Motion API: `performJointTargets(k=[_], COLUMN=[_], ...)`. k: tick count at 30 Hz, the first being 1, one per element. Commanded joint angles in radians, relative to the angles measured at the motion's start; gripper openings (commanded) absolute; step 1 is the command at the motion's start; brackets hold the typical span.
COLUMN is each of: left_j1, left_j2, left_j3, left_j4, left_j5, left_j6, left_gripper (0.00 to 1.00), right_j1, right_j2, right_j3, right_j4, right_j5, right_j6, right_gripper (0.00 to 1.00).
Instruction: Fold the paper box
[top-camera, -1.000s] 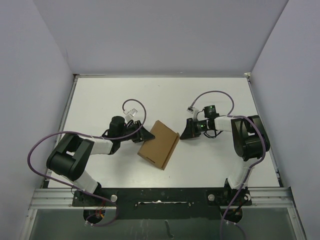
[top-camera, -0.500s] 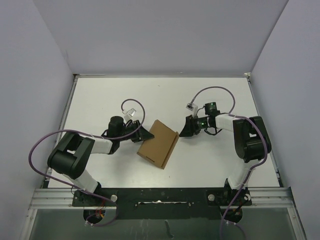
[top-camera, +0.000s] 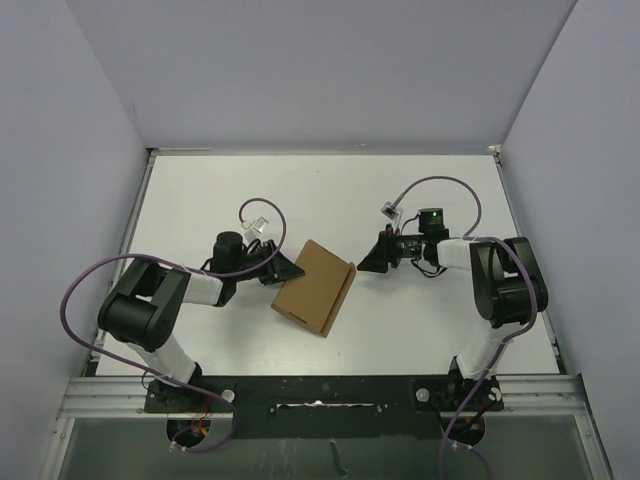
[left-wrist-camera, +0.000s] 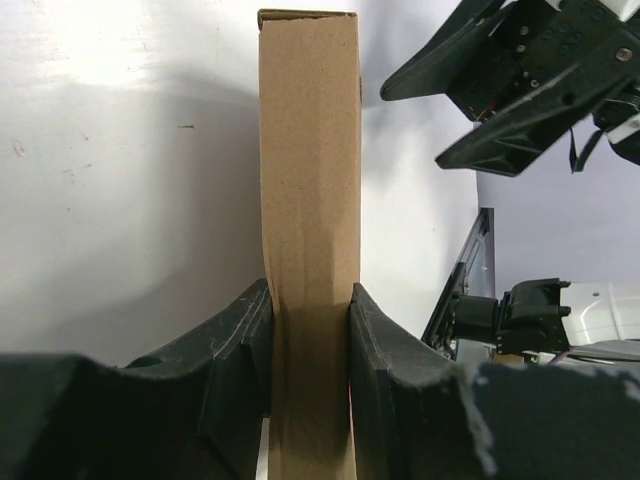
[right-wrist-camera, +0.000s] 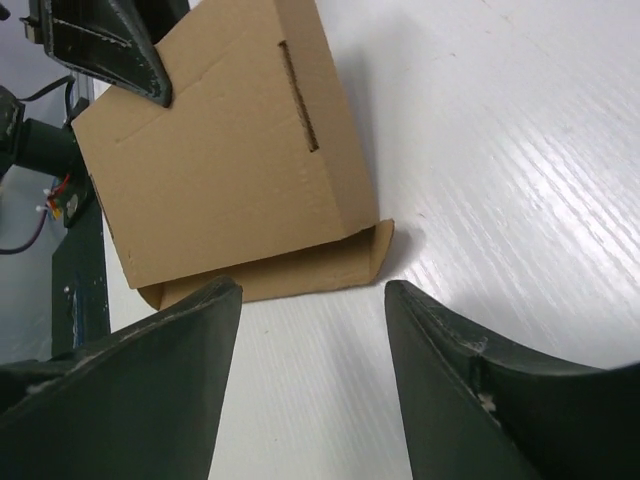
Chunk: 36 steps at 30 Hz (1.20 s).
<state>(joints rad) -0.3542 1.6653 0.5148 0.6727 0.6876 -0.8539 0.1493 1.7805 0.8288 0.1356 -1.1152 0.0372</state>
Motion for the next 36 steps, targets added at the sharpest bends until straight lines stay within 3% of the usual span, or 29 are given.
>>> performJointTargets(k=[1,10,20,27,36], left_j1=[0.013,0.034,0.046,0.054,0.066], left_j2=[0.039,0.084,0.108,0.104,0.116], left_j3=[0.016,0.02,0.022,0.023,0.024], left_j4=[0.012,0.045,0.06,0.057,0.066], left_j5=[0.012,0.039,0.05,0.055,0.064], left_j6=[0.027,0.005,-0.014,-0.014,-0.02], left_gripper=[0.01,0.01,0.01,0.01,0.01], right_j1=[-0.007,0.022,0.045,0.057,0.076], right_j2=[0.047,0.12,0.168,0.21,0.21], right_j3=[0.026,0.163,0.214,0.254,0.259], right_j4=[0.059,-0.168,-0.229,-0.269,-0.29], right_j5=[-0.019,0.061,0.105,0.1,0.104], right_j6=[0.07,-0.033,-0.036,-0.04,-0.067], right_gripper=[0.58,0.33,0.3,0.17,0.16])
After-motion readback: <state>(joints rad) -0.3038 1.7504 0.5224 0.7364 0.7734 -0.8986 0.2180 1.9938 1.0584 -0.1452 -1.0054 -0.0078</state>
